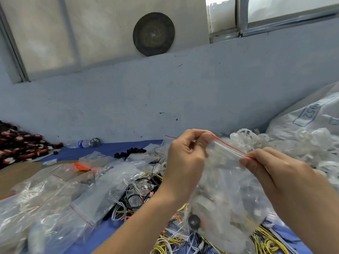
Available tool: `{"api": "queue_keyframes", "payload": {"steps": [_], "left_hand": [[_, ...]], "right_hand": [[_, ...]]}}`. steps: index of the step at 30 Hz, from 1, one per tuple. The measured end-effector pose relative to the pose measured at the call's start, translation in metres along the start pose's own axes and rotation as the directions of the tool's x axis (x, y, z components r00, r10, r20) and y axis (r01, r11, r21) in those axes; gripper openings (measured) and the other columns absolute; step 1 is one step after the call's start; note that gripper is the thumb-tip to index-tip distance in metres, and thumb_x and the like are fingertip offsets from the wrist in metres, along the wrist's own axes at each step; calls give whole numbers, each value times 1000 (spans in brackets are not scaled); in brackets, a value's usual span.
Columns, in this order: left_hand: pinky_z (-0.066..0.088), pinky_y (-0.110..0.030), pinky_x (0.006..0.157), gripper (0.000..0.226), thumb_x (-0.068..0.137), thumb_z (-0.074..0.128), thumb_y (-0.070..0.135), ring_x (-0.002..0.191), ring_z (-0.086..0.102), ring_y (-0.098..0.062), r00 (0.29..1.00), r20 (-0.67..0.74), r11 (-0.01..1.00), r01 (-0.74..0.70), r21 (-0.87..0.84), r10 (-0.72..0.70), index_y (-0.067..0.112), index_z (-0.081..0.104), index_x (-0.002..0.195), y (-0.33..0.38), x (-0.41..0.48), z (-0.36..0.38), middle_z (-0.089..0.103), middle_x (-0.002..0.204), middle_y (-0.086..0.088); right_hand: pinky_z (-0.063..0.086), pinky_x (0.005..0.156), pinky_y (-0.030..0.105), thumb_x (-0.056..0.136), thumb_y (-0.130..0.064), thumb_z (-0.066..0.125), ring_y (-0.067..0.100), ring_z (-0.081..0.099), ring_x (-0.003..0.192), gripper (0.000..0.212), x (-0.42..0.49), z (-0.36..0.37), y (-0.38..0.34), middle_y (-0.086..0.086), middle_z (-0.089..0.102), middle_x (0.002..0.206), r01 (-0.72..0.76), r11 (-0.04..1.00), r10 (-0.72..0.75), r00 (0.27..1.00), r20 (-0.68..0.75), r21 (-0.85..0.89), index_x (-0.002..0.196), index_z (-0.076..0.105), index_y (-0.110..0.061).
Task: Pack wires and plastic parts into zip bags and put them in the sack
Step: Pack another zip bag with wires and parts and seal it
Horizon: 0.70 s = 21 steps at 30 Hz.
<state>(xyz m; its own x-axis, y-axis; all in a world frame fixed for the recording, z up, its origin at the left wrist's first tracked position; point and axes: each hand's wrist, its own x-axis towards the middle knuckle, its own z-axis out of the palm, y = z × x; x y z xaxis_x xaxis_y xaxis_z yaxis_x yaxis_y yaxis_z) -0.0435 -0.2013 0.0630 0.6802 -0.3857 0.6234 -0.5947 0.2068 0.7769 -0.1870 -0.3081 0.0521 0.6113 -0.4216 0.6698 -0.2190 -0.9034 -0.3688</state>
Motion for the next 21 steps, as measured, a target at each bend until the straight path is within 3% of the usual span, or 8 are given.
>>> {"api": "queue_keyframes", "payload": {"steps": [8, 10, 11, 13, 16, 21], "left_hand": [[45, -18, 53, 17, 92, 62, 32, 54, 52, -8, 996, -90, 1000, -4, 3, 4, 22, 72, 83, -1, 19, -28, 58, 56, 6], [47, -17, 54, 20, 89, 62, 38, 55, 53, -7, 996, -88, 1000, -5, -8, 4, 22, 73, 83, -2, 19, -31, 58, 57, 6], [48, -18, 55, 22, 86, 62, 41, 56, 54, -7, 997, -82, 1000, -5, -10, 4, 23, 73, 83, -3, 19, -32, 59, 57, 6], [49, -18, 55, 22, 84, 62, 45, 57, 56, -7, 998, -68, 1000, 0, -15, -1, 27, 73, 82, -4, 18, -32, 60, 58, 5], [52, -20, 57, 20, 84, 61, 46, 57, 57, -8, 998, -64, 999, 28, -16, -29, 29, 73, 82, -5, 18, -32, 61, 59, 5], [52, -20, 58, 27, 85, 61, 46, 57, 56, -8, 995, -74, 998, 65, -27, -67, 22, 72, 86, -7, 15, -30, 60, 59, 5]], "right_hand": [[49, 62, 45, 88, -52, 44, 29, 61, 72, 31, 3, 0, 10, -17, 58, 87, 19, 991, -11, 998, -61, 130, 86, 67, -31], [50, 66, 40, 87, -48, 52, 18, 62, 72, 26, 6, 2, 14, -18, 62, 85, 26, 977, -6, 996, -94, 214, 85, 71, -31], [49, 67, 31, 85, -46, 57, 7, 61, 71, 20, 7, 2, 15, -20, 64, 82, 22, 964, 8, 994, -110, 264, 82, 72, -32], [44, 63, 12, 78, -45, 65, -3, 59, 69, 8, 9, 1, 18, -25, 66, 74, -26, 899, 85, 990, -117, 436, 75, 71, -41], [48, 59, 18, 68, -50, 65, 4, 57, 58, 16, 11, -2, 22, -20, 69, 70, -104, 706, 194, 980, -51, 701, 80, 74, -49], [52, 58, 17, 68, -48, 67, 5, 61, 58, 20, 12, -2, 31, -2, 74, 76, -190, 540, 200, 975, 93, 820, 84, 77, -41]]}}
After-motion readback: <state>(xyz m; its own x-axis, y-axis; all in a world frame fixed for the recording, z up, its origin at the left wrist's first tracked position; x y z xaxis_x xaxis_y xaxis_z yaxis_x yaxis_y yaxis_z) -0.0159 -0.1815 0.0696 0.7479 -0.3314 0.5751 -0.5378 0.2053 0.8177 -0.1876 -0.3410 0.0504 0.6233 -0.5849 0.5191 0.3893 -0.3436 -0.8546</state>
